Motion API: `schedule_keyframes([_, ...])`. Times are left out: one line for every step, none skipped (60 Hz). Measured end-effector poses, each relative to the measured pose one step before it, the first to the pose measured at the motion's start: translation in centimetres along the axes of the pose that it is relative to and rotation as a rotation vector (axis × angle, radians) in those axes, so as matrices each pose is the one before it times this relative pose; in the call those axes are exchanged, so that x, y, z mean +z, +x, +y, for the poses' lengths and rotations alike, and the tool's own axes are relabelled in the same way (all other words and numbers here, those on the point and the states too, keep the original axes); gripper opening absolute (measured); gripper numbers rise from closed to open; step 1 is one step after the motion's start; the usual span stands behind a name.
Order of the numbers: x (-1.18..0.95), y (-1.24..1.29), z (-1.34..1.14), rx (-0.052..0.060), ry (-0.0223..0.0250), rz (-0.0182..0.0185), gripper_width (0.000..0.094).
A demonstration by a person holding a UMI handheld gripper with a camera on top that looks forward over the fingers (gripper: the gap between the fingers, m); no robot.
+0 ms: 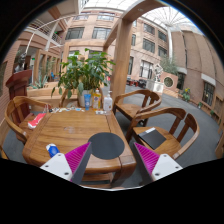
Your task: Arrange mouse
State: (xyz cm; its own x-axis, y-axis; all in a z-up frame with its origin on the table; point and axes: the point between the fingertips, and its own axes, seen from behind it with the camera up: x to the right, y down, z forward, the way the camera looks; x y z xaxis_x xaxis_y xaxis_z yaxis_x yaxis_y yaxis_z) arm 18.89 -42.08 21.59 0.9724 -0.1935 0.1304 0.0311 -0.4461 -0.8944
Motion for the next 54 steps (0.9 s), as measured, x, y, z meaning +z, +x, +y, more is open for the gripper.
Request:
schedule_keyframes([0.0,-0.124,0.065,-0.0002,-0.00383,0.0017,0.0852])
schedule_keyframes([0.064,-0.024,0.147,-0.0001,-0.00479,0.00074,0.0852])
schedule_keyframes([0.105,-0.042,0.181,-0.0003,-0.00509,0.00067,0.085])
schedule_keyframes([0.158,-0.027,0.27,-0.0004,-0.00547,0.00084,0.0851])
schedule_keyframes([0.215,-0.018,0.341,-0.0009,-0.00624,0.00073,0.0851])
schedule_keyframes([0.271,-0.049,0.391,-0.0009,-0.00706,0.00059,0.085])
schedule_keyframes([0.315,-0.046,0.435,-0.0016,-0.00774,0.00031,0.085])
schedule_keyframes([-0.245,0.177,0.359,-0.0013,-0.00837,-0.00066,0.085])
schedule_keyframes([0.495,-0.057,0.524,-0.0012,-0.00872,0.00051,0.0848])
schedule_keyframes([0.535,-0.084,0.515,-0.0006,-0.00863,-0.0001,0.0849])
schedule_keyframes([0.455,-0.113,0.552,-0.0007,-0.00862,-0.00046,0.0848])
schedule_keyframes([0.496,-0.073,0.783,-0.0005,-0.0086,-0.00248,0.085])
schedule_keyframes([0.304,-0.235,0.43,-0.0011,-0.00881,-0.00167,0.0848])
schedule_keyframes([0.515,-0.176,0.812,-0.0025,-0.00849,-0.00493,0.0849])
schedule_keyframes([0.451,-0.325,0.624,-0.0035,-0.00808,-0.00594,0.0848])
schedule_keyframes([0.426,-0.295,0.67,-0.0042,-0.00939,-0.00678,0.0848])
schedule_keyframes([0.431,-0.35,0.703,-0.0039,-0.01084,-0.006,0.0848])
schedule_keyframes([0.435,-0.343,0.746,-0.0033,-0.01302,-0.00572,0.0849])
schedule_keyframes([0.447,-0.409,0.796,-0.003,-0.01398,-0.00536,0.0848])
schedule_keyframes([0.413,-0.445,0.787,-0.0035,-0.01493,-0.00675,0.0849])
schedule_keyframes([0.431,-0.493,0.757,-0.0043,-0.015,-0.00883,0.085])
schedule_keyframes([0.394,-0.57,0.688,-0.0043,-0.01367,-0.01159,0.0852])
schedule_keyframes([0.368,-0.637,0.6,-0.0039,-0.01107,-0.0132,0.0853])
schedule_keyframes([0.368,-0.713,0.546,-0.0026,-0.00943,-0.01433,0.0856])
schedule_keyframes([0.361,-0.704,0.515,-0.0017,-0.00902,-0.01428,0.0854])
schedule_keyframes([0.316,-0.761,0.478,-0.0012,-0.00809,-0.01499,0.0854])
schedule_keyframes([0.351,-0.789,0.402,-0.0015,-0.00726,-0.01544,0.0854])
schedule_keyframes([0.299,-0.84,0.352,-0.0015,-0.00614,-0.01701,0.0856])
schedule_keyframes([0.294,-0.885,0.275,-0.0013,-0.00341,-0.01877,0.0857])
schedule_keyframes([0.308,-0.923,0.149,-0.0011,-0.00159,-0.01924,0.0857])
schedule_keyframes([0.275,-0.941,0.148,-0.0023,-0.00101,-0.01893,0.0856])
schedule_keyframes([0.327,-0.879,0.109,-0.0037,-0.00158,-0.01732,0.0857])
schedule_keyframes([0.354,-0.829,0.106,-0.0048,-0.00186,-0.01521,0.0856])
schedule_keyframes([0.347,-0.84,0.046,-0.0057,-0.00221,-0.01406,0.0857])
schedule_keyframes([0.336,-0.845,0.04,-0.0069,-0.00161,-0.01395,0.0857])
schedule_keyframes([0.325,-0.875,-0.047,-0.0081,-0.00093,-0.01378,0.0856])
schedule_keyframes([0.348,-0.824,-0.084,-0.0088,0.00024,-0.01361,0.0857])
schedule_keyframes([0.316,-0.819,-0.125,-0.0089,0.00222,-0.01253,0.0857])
schedule_keyframes([0.403,-0.724,-0.227,-0.0083,0.00388,-0.01142,0.0856])
schedule_keyframes([0.375,-0.741,-0.241,-0.0078,0.00481,-0.01056,0.0855])
schedule_keyframes([0.403,-0.703,-0.292,-0.0077,0.00535,-0.00981,0.0852])
schedule_keyframes([0.422,-0.667,-0.315,-0.0078,0.00577,-0.00918,0.0852])
schedule_keyframes([0.403,-0.622,-0.265,-0.0074,0.00421,-0.00805,0.0851])
schedule_keyframes([0.4,-0.583,-0.259,-0.0061,0.00342,-0.00683,0.0852])
schedule_keyframes([0.447,-0.519,-0.313,-0.0046,0.0036,-0.00597,0.0852])
schedule_keyframes([0.427,-0.494,-0.287,-0.0037,0.00373,-0.00591,0.0853])
schedule_keyframes([0.458,-0.435,-0.359,-0.0026,0.00422,-0.00571,0.0853])
schedule_keyframes([0.396,-0.495,-0.338,-0.0022,0.00459,-0.0061,0.0852])
schedule_keyframes([0.441,-0.452,-0.331,-0.0027,0.00504,-0.00622,0.0853])
schedule_keyframes([0.47,-0.4,-0.333,-0.0034,0.00423,-0.00495,0.0852])
schedule_keyframes([0.484,-0.327,-0.29,-0.0041,0.00292,-0.00368,0.0851])
schedule_keyframes([0.452,-0.276,-0.244,-0.0047,0.00135,-0.00138,0.0854])
schedule_keyframes([0.463,-0.244,-0.219,-0.0051,0.00078,0.00015,0.0852])
schedule_keyframes([0.501,-0.19,-0.237,-0.0056,0.00087,0.00035,0.085])
